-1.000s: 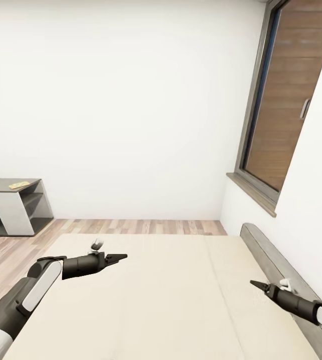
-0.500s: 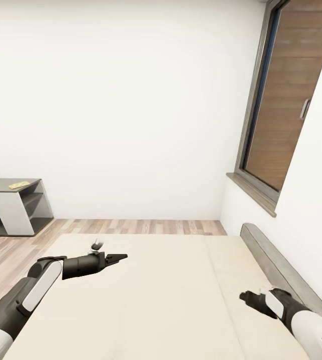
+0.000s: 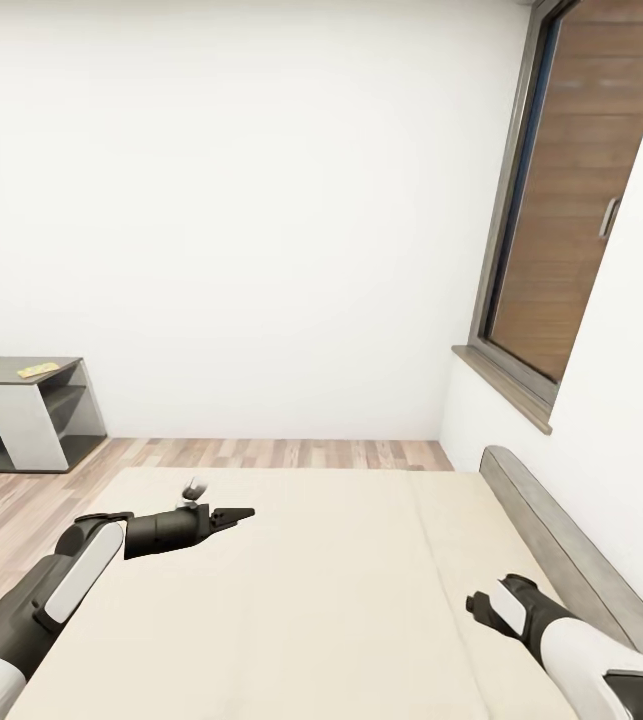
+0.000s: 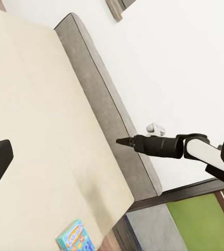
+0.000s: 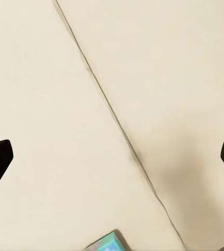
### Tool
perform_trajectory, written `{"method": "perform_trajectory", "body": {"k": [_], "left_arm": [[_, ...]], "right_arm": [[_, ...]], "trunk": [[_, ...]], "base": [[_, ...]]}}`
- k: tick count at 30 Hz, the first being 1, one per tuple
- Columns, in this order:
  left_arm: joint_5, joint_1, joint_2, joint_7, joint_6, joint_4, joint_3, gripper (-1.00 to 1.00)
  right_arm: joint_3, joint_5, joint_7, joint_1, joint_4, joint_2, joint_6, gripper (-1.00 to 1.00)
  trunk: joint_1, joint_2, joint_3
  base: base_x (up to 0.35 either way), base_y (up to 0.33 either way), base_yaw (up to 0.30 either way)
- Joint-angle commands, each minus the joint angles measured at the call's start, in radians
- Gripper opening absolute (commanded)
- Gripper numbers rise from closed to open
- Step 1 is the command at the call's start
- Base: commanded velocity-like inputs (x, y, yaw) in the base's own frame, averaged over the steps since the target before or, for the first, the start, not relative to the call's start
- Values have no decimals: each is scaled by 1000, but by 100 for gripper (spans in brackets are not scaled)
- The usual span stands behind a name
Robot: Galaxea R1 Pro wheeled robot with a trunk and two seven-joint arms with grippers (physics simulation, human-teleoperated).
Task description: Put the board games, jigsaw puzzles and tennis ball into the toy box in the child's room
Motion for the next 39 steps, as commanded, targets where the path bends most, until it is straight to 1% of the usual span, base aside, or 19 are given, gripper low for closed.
{"method": "perform_trajectory", "body": {"k": [1,6,10,11,13,15,16,17,19,20,21,22,23,24,26,31,34,39], "left_arm": [[4,-1,1,0,5,0,-1,100],[4,-1,2,0,5,0,-1,100],[4,-1,2,0,5,0,-1,100],[4,-1,2,0,5,0,-1,100],[4,-1,2,0,5,0,-1,100],[4,-1,2,-1,5,0,-1,100],[4,-1,2,-1,5,0,-1,100],[4,-1,2,-1,5,0,-1,100],[4,-1,2,-1,5,0,-1,100],[4,-1,2,-1,5,0,-1,100],[4,-1,2,-1,5,0,-1,100],[4,-1,2,-1,5,0,-1,100],[4,-1,2,-1,6,0,-1,100],[4,-1,2,-2,6,0,-1,100],[4,-1,2,-2,6,0,-1,100],[4,-1,3,-4,5,0,0,100],[4,-1,3,-5,5,0,0,100],[4,-1,4,-6,5,0,0,100]], "right_arm": [[1,-3,-5,0,-2,0,5,100],[14,-1,-7,23,0,-8,2,100],[18,-1,16,62,-4,-22,-5,100],[19,-1,38,76,-6,-31,-15,100],[20,-1,68,89,-7,-40,-30,100],[26,5,145,113,-8,-54,-77,100],[29,9,165,119,-8,-56,-89,100],[37,22,202,132,-8,-59,-111,100],[44,41,236,143,-7,-62,-127,100],[50,63,261,154,-6,-63,-139,100],[52,76,271,158,-6,-64,-144,100],[55,102,284,165,-5,-64,-160,100],[56,114,289,168,-4,-64,-171,100],[57,139,297,173,-3,-64,-197,100],[59,170,305,178,-1,-61,-231,100],[61,201,311,181,0,-59,-260,100],[62,208,316,182,0,-59,-265,100],[65,215,344,184,1,-52,-271,100]], "trunk": [[0,-1,0],[0,-1,0],[0,-1,0],[0,-1,0],[0,-1,0],[0,-1,0],[0,-1,0],[0,-1,0],[0,-1,0],[0,-1,0],[0,-1,0],[0,-1,0],[0,-1,0],[0,-1,0],[0,-1,0],[0,-1,0],[0,-1,0],[0,-1,0]], "base": [[0,0,0],[0,0,0],[0,0,0],[0,0,0],[0,0,0],[0,0,0],[0,0,0],[0,0,0],[0,0,0],[0,0,0],[0,0,0],[0,0,0],[0,0,0],[0,0,0],[0,0,0],[0,0,0],[0,0,0],[0,0,0]]}}
